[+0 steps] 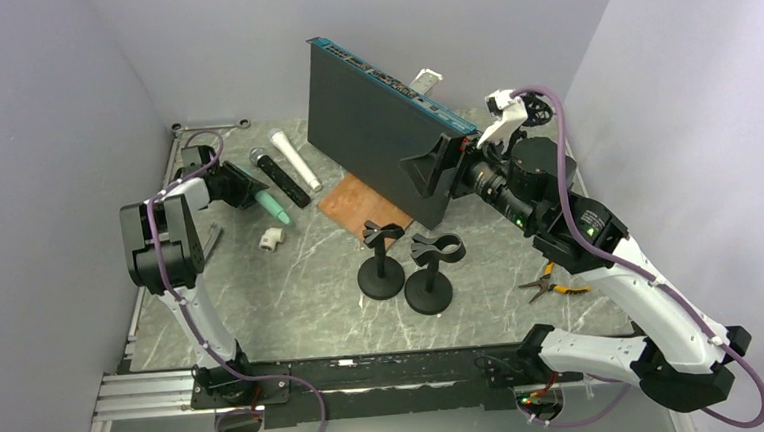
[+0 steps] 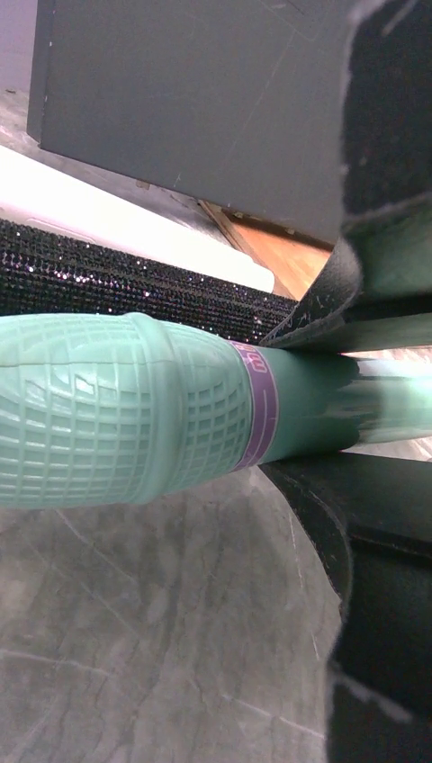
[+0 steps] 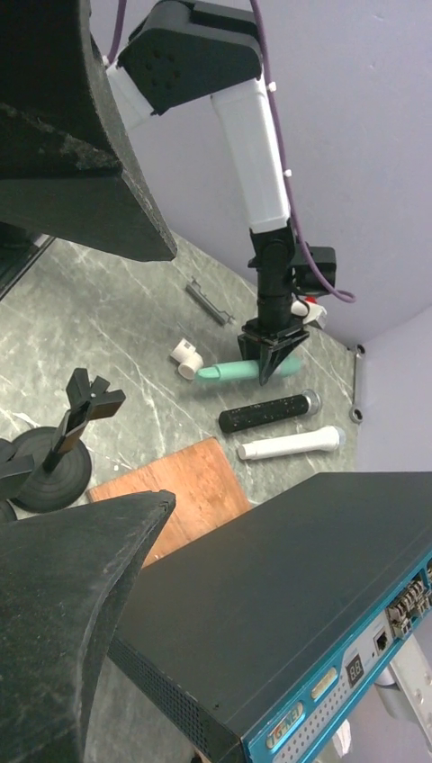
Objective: Remove the microphone from the stand
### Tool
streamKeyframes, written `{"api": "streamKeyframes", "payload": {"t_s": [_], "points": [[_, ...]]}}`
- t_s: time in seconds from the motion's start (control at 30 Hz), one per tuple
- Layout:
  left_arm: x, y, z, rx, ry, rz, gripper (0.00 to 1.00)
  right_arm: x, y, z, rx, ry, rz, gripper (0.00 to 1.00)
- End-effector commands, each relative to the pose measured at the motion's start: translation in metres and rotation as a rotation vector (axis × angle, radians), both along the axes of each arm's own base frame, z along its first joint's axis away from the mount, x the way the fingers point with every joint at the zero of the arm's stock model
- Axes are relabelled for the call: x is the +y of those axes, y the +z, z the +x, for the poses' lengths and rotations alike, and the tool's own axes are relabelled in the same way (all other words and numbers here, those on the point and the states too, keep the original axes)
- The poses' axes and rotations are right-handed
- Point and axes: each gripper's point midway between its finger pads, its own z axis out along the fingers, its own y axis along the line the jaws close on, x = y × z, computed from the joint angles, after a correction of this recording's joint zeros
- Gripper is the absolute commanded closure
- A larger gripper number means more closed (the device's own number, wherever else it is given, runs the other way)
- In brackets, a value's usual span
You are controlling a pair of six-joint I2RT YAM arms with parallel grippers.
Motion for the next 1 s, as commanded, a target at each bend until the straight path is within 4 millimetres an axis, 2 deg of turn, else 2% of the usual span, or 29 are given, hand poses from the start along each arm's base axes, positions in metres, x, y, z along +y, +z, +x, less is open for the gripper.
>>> {"api": "streamKeyframes", "payload": {"t_s": [0.0, 0.07, 0.27, 0.37, 0.47, 0.57, 0.73, 0.9, 0.97], "points": [[-0.007, 0.022, 0.017, -0.087, -0.034, -0.049, 0.54, -0.003, 0.019, 0.001, -0.02, -0.019, 0.044, 0.0], [-0.007, 0.024, 0.017, -0.089, -0.032, -0.053, 0.47, -0.003, 0.017, 0.002, -0.016, -0.022, 0.04, 0.0], [-0.006, 0.032, 0.015, -0.107, -0.036, -0.07, 0.36, -0.004, 0.009, 0.005, 0.002, -0.042, 0.012, 0.0], [-0.004, 0.04, 0.013, -0.122, -0.035, -0.077, 0.33, -0.011, 0.007, 0.008, 0.004, -0.074, -0.012, 0.0], [-0.004, 0.057, 0.011, -0.158, -0.039, -0.08, 0.31, -0.024, 0.005, 0.012, -0.001, -0.137, -0.058, 0.0], [-0.006, 0.079, 0.006, -0.21, -0.048, -0.072, 0.29, -0.046, -0.001, 0.021, 0.003, -0.249, -0.146, 0.0], [-0.013, 0.131, -0.003, -0.345, -0.098, -0.052, 0.25, -0.093, -0.009, 0.039, 0.01, -0.491, -0.36, 0.0], [-0.038, 0.182, -0.014, -0.496, -0.205, -0.006, 0.24, -0.134, -0.004, 0.063, 0.021, -0.628, -0.441, 0.0], [-0.05, 0.2, -0.021, -0.549, -0.258, 0.028, 0.23, -0.16, -0.002, 0.077, 0.041, -0.682, -0.425, 0.0]]}}
